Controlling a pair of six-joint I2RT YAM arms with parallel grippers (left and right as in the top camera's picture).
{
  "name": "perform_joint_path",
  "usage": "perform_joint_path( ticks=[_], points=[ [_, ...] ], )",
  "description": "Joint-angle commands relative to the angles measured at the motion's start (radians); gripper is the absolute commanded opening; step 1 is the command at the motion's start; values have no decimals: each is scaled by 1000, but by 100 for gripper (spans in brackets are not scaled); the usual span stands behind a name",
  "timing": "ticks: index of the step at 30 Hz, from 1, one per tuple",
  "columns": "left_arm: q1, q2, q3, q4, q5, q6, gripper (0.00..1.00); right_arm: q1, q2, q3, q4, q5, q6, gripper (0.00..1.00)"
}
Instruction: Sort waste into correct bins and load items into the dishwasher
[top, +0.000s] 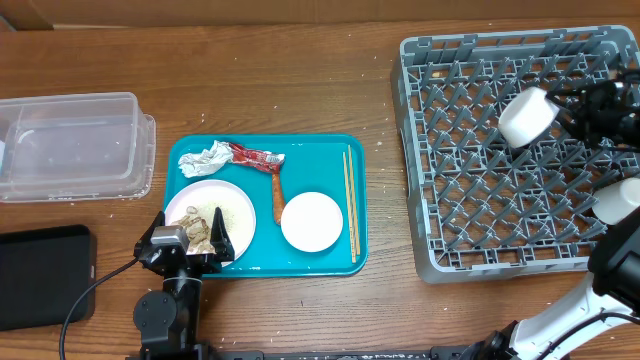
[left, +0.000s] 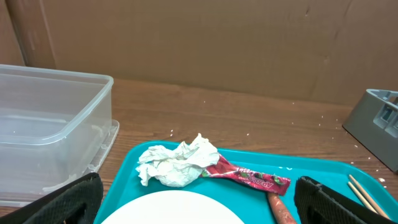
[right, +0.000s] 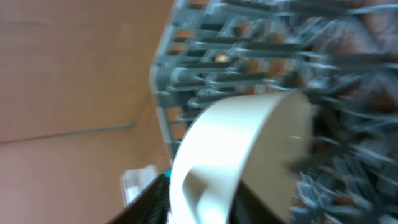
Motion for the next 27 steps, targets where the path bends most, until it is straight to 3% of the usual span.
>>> perform_joint_path(
  ticks=[1, 6, 10, 13, 16, 17, 21, 24, 27],
  points=[
    [3, -10, -4, -2, 2, -7, 100, -31, -53, 100, -78, 237, 8, 51],
    [3, -10, -4, -2, 2, -7, 100, -33, -132, 300, -329, 564, 56, 69],
    [3, -10, -4, -2, 2, -7, 100, 2, -213, 451, -504, 600, 56, 86],
    [3, -10, -4, -2, 2, -7, 100, 56, -266, 459, -546, 641, 56, 89],
    [3, -10, -4, -3, 2, -7, 100, 163, -281, 458, -595, 667, 56, 91],
    [3, -10, -4, -2, 2, -7, 100, 213, -280, 454, -605, 709, 58, 97],
    [3, -10, -4, -2, 2, -7, 100, 423, -254, 449, -577, 1049, 232, 100],
    [3, -10, -4, -3, 2, -7, 100, 517, -216, 449, -577, 977, 230, 100],
    [3, -10, -4, -3, 2, -7, 100, 687, -161, 430, -581, 799, 101, 100]
  ],
)
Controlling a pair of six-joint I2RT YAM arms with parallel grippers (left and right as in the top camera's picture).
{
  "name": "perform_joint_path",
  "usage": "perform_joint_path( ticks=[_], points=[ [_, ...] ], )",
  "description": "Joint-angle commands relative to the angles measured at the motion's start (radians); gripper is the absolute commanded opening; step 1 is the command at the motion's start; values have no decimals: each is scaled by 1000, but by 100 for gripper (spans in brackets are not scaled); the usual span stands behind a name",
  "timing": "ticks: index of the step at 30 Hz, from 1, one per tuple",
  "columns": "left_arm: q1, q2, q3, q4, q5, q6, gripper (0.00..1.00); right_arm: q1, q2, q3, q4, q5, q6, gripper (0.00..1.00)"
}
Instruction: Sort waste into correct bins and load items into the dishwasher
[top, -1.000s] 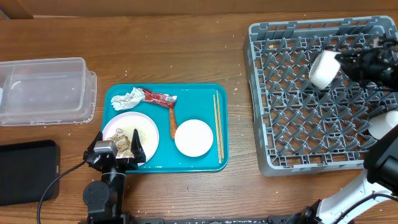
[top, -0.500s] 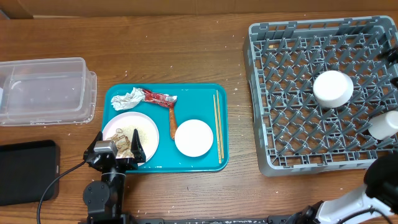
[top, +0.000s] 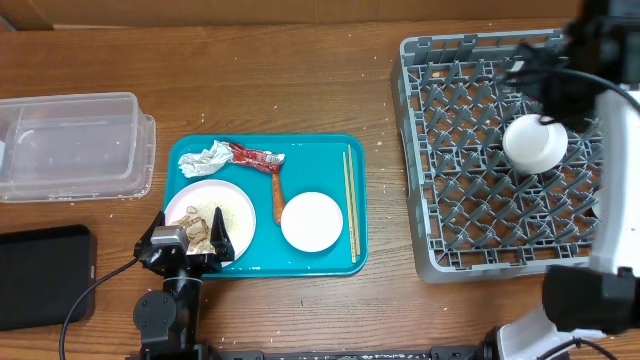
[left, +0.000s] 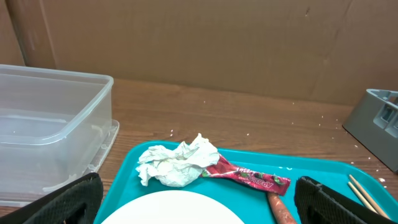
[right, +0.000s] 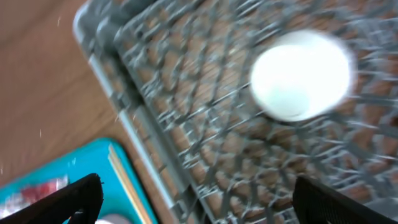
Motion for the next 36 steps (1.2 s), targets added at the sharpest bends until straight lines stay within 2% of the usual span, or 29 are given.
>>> perform_joint_path(
  ticks=[1, 3, 5, 9, 14, 19, 26, 30, 34, 36],
  points=[
    [3, -10, -4, -2, 2, -7, 100, 197, 59, -35, 6, -158, -121, 100],
    [3, -10, -4, -3, 2, -7, 100, 276, 71, -60, 16, -160, -120, 100],
    [3, -10, -4, -3, 2, -7, 100, 423, 91, -113, 67, -160, -103, 99],
    [3, -10, -4, -2, 2, -7, 100, 633, 141, -219, 226, -156, 15, 91],
    [3, -10, -4, -2, 2, -7, 100, 777, 226, -315, 380, -156, 148, 84],
    [3, -10, -4, -2, 2, -7, 100, 844, 294, -315, 459, -155, 249, 74],
    [3, -10, -4, -2, 2, -7, 100, 864, 386, -315, 466, -92, 407, 74],
    [3, -10, -4, -2, 2, -7, 100, 862, 401, -315, 479, -85, 412, 72],
    [3, -10, -4, -3, 2, -7, 100, 862, 415, -315, 486, -41, 436, 60],
    [3, -10, -4, -2, 2, -7, 100, 862, 423, -315, 491, -35, 438, 57]
  ],
)
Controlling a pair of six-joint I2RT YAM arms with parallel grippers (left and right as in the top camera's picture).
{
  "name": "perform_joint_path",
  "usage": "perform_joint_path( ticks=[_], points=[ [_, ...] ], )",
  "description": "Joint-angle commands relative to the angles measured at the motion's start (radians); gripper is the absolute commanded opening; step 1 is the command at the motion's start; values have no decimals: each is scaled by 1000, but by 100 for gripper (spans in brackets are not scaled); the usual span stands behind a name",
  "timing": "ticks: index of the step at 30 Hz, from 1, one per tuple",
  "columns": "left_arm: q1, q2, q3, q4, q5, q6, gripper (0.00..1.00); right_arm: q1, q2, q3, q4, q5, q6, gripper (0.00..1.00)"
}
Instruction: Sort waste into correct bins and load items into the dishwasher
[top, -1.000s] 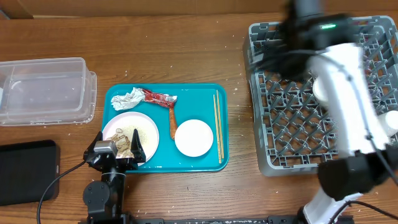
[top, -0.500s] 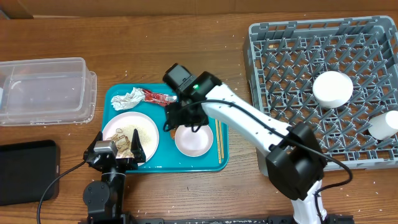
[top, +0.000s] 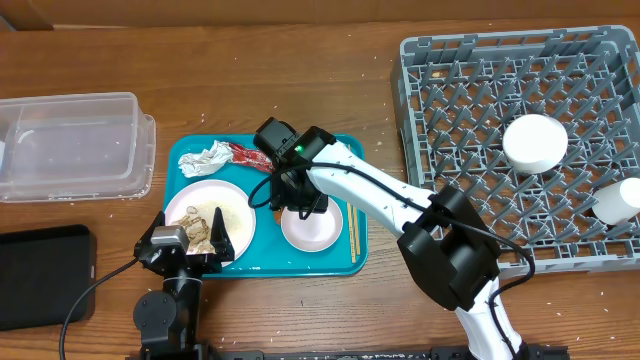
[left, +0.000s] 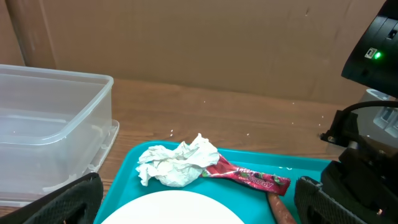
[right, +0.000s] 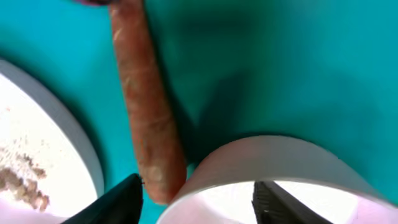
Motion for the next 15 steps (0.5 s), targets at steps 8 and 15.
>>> perform_joint_path(
  ticks=[8, 15],
  points=[
    [3, -10, -4, -2, 2, -7, 100, -3, 23, 4, 10, 50, 27, 41],
    [3, -10, -4, -2, 2, -7, 100, 0, 23, 4, 8, 56, 27, 22]
  ],
)
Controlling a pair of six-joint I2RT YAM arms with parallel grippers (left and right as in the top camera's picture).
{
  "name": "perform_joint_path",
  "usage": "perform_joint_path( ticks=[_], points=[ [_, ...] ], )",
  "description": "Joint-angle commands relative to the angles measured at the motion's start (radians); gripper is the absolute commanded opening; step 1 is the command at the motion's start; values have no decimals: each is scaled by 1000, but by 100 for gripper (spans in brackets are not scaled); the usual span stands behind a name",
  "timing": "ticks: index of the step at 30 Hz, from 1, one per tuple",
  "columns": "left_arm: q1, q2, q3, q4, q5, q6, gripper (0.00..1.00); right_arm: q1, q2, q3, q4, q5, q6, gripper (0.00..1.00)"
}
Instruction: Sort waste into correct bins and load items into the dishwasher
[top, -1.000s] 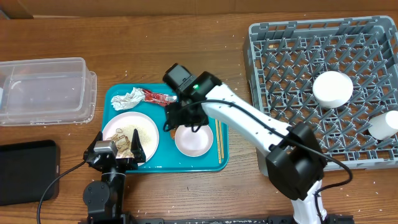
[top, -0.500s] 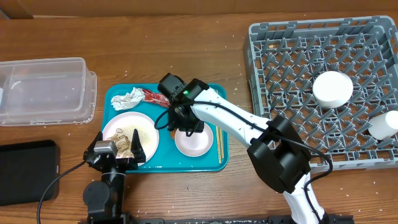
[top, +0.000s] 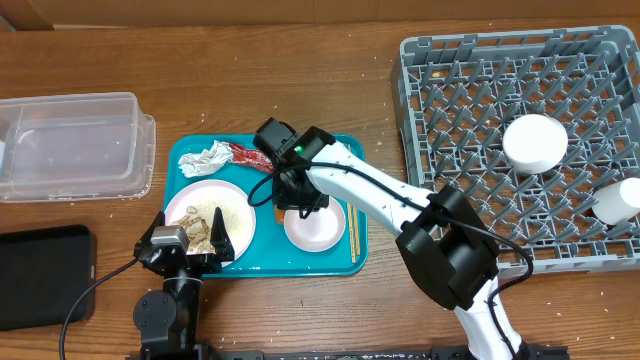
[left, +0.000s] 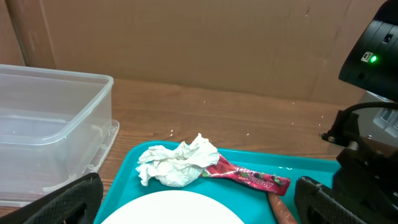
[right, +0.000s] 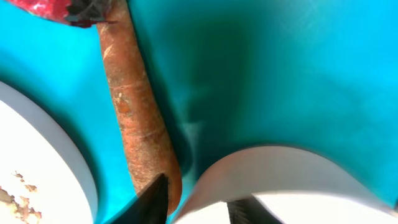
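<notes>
A teal tray (top: 355, 150) holds a white plate (top: 235, 205) with food scraps, a white bowl (top: 318, 230), a sausage (right: 137, 118), chopsticks (top: 350, 190), a crumpled tissue (left: 180, 163) and a red wrapper (left: 252, 179). My right gripper (right: 200, 193) is down at the bowl (right: 280, 174). One finger stands outside the rim beside the sausage and the other inside, pinched on the rim. My left gripper (left: 199, 208) rests open at the tray's near edge, over the plate. A white cup (top: 534, 142) stands upside down in the grey dish rack (top: 450, 150).
A clear plastic bin (top: 70, 145) sits left of the tray, with a black bin (top: 45, 275) in front of it. A second white cup (top: 618, 200) lies at the rack's right edge. My right arm stretches across the tray from the lower right.
The right gripper's fingers, wide apart astride the bowl's rim before, now stand much closer together on it. The left arm and the tray's items have not moved.
My right gripper first held a white cup over the rack. Then the cup stood upside down in the rack and the gripper was open above it. Then the gripper was at the tray, open astride the bowl's rim, and now it is closed on the rim.
</notes>
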Motion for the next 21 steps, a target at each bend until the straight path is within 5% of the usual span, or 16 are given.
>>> perform_joint_path(
  ticks=[1, 6, 16, 21],
  points=[
    [3, -10, -4, -2, 2, -7, 100, 0, 16, 4, 1, 17, 4, 17],
    [3, -10, -4, -2, 2, -7, 100, -19, 0, 14, -31, 17, 1, 4],
    [3, -10, -4, -2, 2, -7, 100, -98, -195, 103, -129, -10, -194, 4],
    [3, -10, -4, -2, 2, -7, 100, -263, -409, 119, -187, -9, -342, 4]
  ],
)
